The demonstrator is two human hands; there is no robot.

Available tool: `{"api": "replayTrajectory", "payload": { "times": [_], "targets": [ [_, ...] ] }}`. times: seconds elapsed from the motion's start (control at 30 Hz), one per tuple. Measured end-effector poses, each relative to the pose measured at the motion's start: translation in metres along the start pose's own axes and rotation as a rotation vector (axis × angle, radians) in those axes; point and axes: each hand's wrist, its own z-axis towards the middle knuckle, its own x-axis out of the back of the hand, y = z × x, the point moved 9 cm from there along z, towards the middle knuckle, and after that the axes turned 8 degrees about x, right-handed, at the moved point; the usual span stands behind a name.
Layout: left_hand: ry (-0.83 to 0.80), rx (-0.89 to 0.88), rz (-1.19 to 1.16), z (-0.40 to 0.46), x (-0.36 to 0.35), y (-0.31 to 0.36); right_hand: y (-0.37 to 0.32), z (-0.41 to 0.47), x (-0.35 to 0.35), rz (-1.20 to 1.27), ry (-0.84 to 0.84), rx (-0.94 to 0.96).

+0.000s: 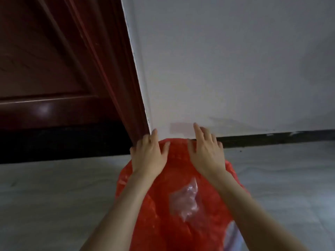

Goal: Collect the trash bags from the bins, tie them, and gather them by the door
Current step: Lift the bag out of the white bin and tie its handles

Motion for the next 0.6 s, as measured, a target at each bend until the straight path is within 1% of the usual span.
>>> {"api": "replayTrajectory", "payload": {
  "times": [0.07, 0.13, 0.2, 0.3, 0.4, 0.5, 0.6],
  "targets": [
    [0.017, 0.001, 0.028, 0.005, -0.007, 0.001, 0.006, 0.006, -0.012, -0.004, -0.053, -0.039],
    [0.098, -0.053, -0.028, 0.009, -0.006, 0.004, 0.008, 0.012, -0.015, -0.004, -0.003, -0.017],
    [0.175, -0.094, -0.127, 0.007, 0.000, 0.005, 0.004, 0.010, -0.013, 0.045, 0.061, 0.006],
    [0.315, -0.182, -0.304, 0.006, 0.005, 0.004, 0.010, 0.008, -0.010, 0.099, 0.167, -0.011],
    [0.340, -0.264, -0.415, -0.001, 0.001, 0.008, 0.013, 0.003, -0.011, 0.098, 0.234, 0.002],
    [0.409, -0.314, -0.445, -0.009, 0.002, 0.009, 0.010, -0.004, -0.008, 0.182, 0.341, 0.080],
    [0.530, -0.346, -0.474, -0.017, 0.010, 0.002, -0.007, -0.008, -0.003, 0.301, 0.356, 0.224]
  ]
}}
